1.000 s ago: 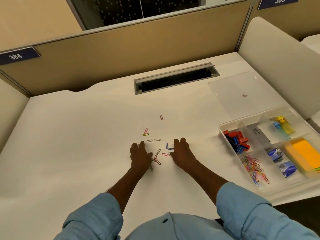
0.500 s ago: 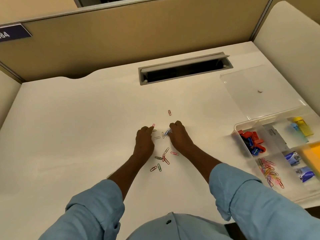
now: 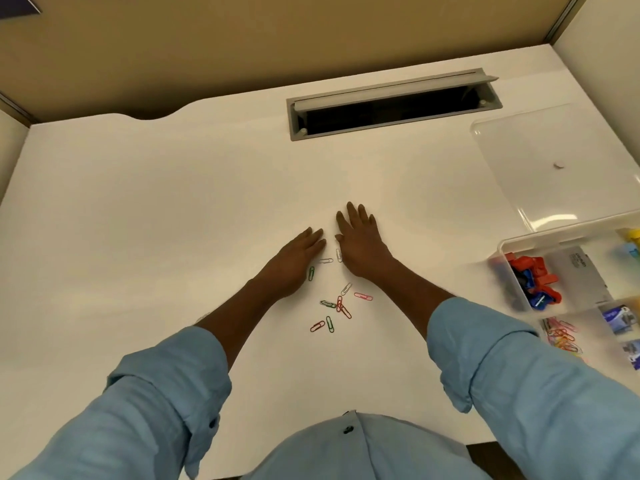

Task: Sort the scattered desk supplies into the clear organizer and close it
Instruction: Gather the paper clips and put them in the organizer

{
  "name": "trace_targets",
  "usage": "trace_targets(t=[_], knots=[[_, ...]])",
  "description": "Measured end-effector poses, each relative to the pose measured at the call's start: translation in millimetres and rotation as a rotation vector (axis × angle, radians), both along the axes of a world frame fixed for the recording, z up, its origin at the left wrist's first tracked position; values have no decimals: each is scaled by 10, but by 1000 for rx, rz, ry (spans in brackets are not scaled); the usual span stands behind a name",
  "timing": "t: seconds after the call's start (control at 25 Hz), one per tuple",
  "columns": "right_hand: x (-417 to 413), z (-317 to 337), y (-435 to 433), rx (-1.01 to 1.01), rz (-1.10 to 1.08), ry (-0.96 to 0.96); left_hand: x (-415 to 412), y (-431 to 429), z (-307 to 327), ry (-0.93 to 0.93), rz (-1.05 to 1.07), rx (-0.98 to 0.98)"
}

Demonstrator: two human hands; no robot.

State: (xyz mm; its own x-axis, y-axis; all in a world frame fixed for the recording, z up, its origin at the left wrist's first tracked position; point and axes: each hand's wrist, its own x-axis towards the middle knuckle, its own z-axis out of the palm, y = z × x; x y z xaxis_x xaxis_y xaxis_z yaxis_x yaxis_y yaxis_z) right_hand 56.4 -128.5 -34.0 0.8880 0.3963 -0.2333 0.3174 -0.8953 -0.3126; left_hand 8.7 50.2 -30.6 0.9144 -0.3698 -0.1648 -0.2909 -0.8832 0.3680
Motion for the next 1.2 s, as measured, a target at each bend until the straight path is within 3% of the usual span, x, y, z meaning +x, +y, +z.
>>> trace_targets(t=[0.16,0.36,0.6,0.72,1.0,1.12,1.2], knots=[[-431,-39,128,104,-41,20,-154,57,29,13,12,-8],[-778,4,-19,75,82,-28,-357,99,70,7,-5,-13],[-831,136,-283,101,42,-101,-608,40,42,-13,215,-86],[-913,197,-308,19,36,-165,-775,9,-4,-122,235,-73],[-1173,248,-292,-154,38,-169,-840,-117,64,-122,535,-185],[-1227,271,-294,-144,0,-136,-910,-168,93,-169,770,-378],[-1283,267,-302,-112,-36,-122,-927,-158,134,-79,929,-502]])
